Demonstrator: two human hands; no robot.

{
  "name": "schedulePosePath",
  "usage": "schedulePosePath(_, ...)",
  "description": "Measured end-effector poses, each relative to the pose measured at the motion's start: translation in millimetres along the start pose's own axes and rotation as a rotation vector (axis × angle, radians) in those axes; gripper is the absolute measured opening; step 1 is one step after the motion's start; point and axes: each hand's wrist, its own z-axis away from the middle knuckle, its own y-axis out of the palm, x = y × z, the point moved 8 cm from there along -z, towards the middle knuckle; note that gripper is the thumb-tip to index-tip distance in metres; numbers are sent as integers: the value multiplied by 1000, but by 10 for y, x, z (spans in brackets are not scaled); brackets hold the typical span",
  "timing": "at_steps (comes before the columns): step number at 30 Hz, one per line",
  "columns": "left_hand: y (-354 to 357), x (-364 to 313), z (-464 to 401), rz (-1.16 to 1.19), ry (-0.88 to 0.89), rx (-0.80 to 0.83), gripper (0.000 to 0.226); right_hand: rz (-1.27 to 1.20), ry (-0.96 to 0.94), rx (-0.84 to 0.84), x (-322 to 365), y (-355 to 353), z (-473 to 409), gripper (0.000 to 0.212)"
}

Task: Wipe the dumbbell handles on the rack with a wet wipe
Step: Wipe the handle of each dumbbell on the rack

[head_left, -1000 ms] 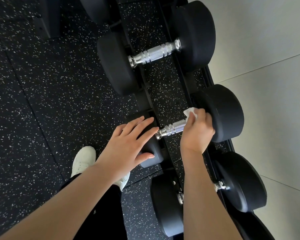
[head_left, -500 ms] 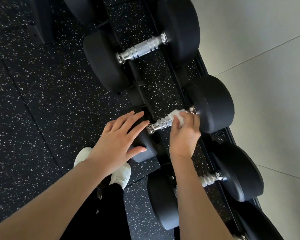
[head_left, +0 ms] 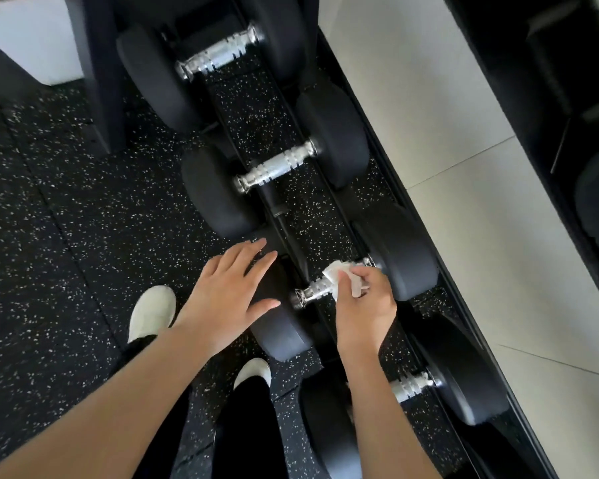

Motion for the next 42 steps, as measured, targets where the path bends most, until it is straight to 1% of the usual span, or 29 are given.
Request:
schedulePosePath(3,-228,243,-180,-33,7,-32,67,-88,86,2,202,236,-127,8)
schedulePosePath(7,-433,652,-439,-47,3,-24,70,-187,165,5,548,658,-265,11)
schedulePosePath(10,-490,974,-587,-52,-2,10,74,-255,243,-52,760,912,-387,12)
schedulePosePath(15,-499,1276,-798,-28,36,66,77,-350,384,-254,961,1142,-633,13)
schedulePosePath(20,-456,1339,-859,58,61,47,76,-499,586,-531,992,1265,-747,10)
schedulePosePath(23,-418,1354,-832,82,63,46,80,-545,676,-571,1027,1386,-771,10)
schedulePosePath(26,-394,1362,-826,79,70,53,84,-478,672,-532,1020,1435,-821,11)
schedulePosePath(29,-391,1368,-838,80,73,54,84,-400,639,-439,976,1451,-796,11)
schedulePosePath(31,-397,1367,-829,87,63,51,84,-349,584,-332,965,1492,-729,11)
schedulePosePath(34,-381,1354,-818,118,60,48,87,-206,464,-101,982,1642,-534,7)
schedulePosePath(36,-367,1350,-820,130,64,53,90,-149,401,16,975,1760,-388,8)
schedulePosePath(39,-350,1346,-818,119,56,57,91,-162,426,105,903,1830,-307,10)
schedulePosePath(42,-351,1328,-813,126,26,43,91,-188,467,158,828,1845,-354,15)
